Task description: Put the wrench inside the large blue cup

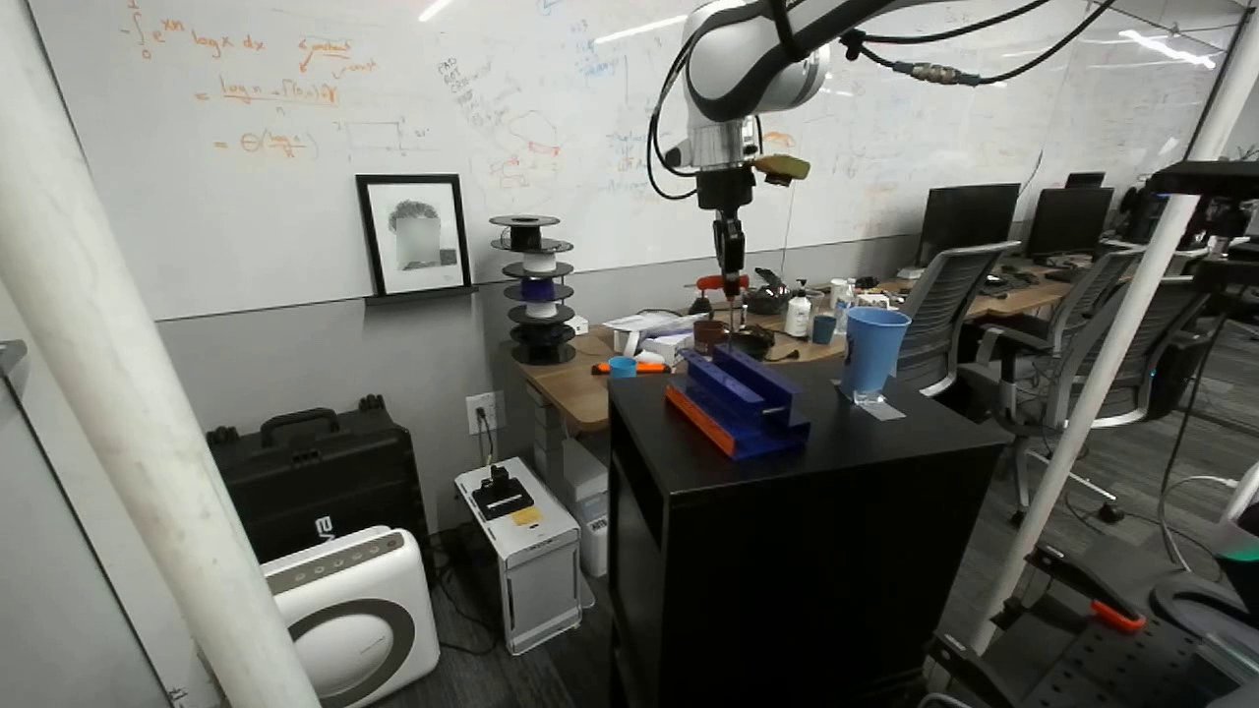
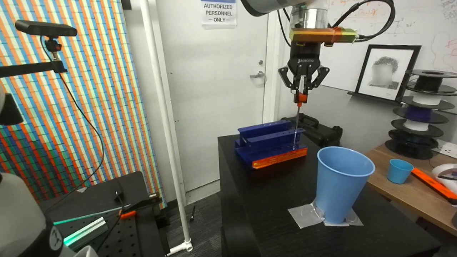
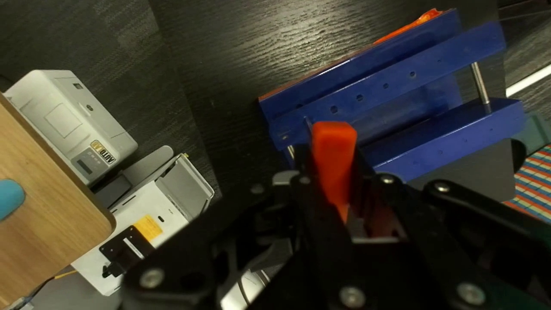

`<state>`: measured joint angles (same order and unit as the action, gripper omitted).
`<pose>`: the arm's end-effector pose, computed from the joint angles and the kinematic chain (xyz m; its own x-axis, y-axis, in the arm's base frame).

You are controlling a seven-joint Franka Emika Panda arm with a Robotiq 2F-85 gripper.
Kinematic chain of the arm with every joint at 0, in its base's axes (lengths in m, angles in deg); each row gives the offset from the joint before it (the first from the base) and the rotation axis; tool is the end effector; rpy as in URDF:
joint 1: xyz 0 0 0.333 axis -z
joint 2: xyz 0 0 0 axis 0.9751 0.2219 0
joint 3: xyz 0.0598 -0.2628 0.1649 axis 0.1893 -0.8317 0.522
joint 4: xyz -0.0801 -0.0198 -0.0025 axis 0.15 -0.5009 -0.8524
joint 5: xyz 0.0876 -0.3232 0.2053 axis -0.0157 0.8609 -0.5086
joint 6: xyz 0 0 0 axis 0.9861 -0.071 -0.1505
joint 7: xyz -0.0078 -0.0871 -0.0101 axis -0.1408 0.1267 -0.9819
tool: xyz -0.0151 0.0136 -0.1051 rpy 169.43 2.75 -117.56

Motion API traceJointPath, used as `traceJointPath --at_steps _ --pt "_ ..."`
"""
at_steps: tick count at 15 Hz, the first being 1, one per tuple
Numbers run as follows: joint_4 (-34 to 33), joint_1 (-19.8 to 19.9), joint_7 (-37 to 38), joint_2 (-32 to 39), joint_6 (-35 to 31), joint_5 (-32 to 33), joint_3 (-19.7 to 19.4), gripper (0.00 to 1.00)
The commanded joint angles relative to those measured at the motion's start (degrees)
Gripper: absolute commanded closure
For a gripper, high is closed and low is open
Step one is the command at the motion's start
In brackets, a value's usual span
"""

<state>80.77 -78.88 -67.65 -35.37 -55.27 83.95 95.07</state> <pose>0.6564 0.0757 0.3961 0.5281 0.8296 -0.1813 0.8456 -0.5333 0.0228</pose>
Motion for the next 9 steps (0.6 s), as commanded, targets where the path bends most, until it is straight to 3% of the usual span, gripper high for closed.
traceJointPath --at_steps 1,9 --pt "3.2 0.5 -1.2 -6.9 -0.9 -1.9 0.2 0.87" --pt "7.1 1.9 0.8 -19.9 -1.7 -6.6 -2.3 0.87"
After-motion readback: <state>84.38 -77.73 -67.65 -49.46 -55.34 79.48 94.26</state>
